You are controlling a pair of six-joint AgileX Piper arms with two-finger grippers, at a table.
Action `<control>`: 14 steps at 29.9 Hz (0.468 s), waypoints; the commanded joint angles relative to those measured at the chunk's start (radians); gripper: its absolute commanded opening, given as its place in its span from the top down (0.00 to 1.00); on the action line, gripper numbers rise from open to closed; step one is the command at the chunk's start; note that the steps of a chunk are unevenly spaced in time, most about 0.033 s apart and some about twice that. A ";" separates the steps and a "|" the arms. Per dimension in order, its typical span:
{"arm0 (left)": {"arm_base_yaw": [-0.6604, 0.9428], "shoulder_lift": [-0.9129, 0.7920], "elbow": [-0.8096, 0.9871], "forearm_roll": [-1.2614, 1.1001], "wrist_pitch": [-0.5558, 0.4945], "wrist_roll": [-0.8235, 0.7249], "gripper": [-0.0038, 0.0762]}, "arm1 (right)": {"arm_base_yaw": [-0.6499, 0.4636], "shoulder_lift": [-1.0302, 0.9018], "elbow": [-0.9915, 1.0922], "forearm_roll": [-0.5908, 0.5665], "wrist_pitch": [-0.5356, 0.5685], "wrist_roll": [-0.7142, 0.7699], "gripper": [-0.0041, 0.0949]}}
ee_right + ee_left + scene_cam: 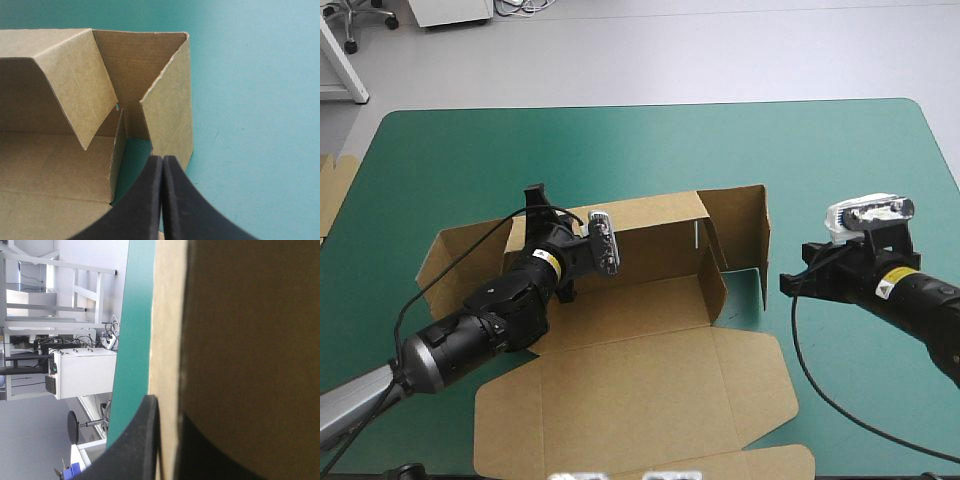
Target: Fold the box
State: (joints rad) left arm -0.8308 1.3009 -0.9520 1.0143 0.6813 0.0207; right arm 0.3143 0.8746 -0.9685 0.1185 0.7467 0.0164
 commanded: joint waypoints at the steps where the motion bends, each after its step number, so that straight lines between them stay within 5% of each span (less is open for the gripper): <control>1: -0.010 -0.015 -0.005 -0.051 0.016 -0.054 0.96 | -0.003 0.063 -0.117 0.001 -0.005 0.023 0.98; 14: -0.010 -0.015 -0.005 -0.030 0.027 -0.065 0.97 | -0.003 0.452 -0.621 0.128 0.261 -0.016 0.98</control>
State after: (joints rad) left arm -0.8318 1.3009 -0.9519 1.0229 0.6856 -0.0114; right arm 0.3143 1.2914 -1.4683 0.2228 0.9938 0.0164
